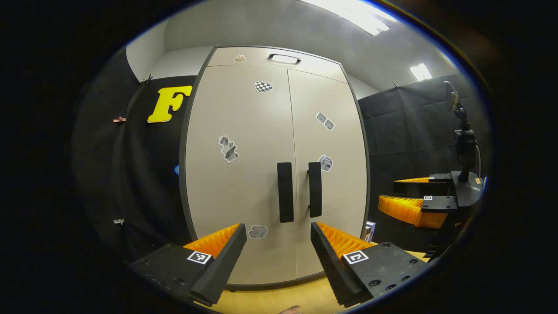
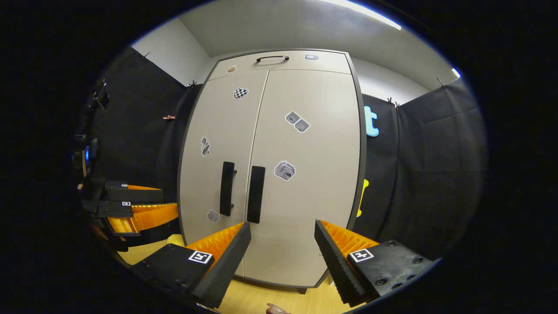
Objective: Grasp the bottle in the cabinet with the left hand and place it on the coaster, then close the right door with the right hand and the left door with the left hand.
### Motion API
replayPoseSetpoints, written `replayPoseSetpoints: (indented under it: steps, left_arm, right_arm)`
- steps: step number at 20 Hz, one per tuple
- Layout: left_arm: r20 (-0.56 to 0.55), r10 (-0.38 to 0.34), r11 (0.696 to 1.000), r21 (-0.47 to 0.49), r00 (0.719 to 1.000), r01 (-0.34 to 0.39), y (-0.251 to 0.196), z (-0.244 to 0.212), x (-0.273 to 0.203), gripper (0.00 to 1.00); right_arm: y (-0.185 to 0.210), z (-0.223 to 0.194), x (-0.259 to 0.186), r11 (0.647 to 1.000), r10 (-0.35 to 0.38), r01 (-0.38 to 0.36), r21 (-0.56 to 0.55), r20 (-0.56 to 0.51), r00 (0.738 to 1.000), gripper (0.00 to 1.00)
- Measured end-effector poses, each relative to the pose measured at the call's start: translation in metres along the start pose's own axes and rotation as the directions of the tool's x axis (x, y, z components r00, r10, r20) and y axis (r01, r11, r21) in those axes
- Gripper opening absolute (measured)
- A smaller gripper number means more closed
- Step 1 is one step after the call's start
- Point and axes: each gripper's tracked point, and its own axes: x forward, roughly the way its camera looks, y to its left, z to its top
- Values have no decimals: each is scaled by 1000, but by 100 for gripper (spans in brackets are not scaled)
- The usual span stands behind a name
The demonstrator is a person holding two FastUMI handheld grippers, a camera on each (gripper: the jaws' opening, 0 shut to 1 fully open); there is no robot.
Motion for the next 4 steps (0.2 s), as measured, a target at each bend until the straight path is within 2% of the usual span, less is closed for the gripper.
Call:
replayPoseSetpoints:
  steps: [4]
  left_arm:
    - [-5,20,1000,2,1000,-20,4,-1,-3,94]
  right_arm:
    - [7,-1,6,999,34,-34,11,0,999,98]
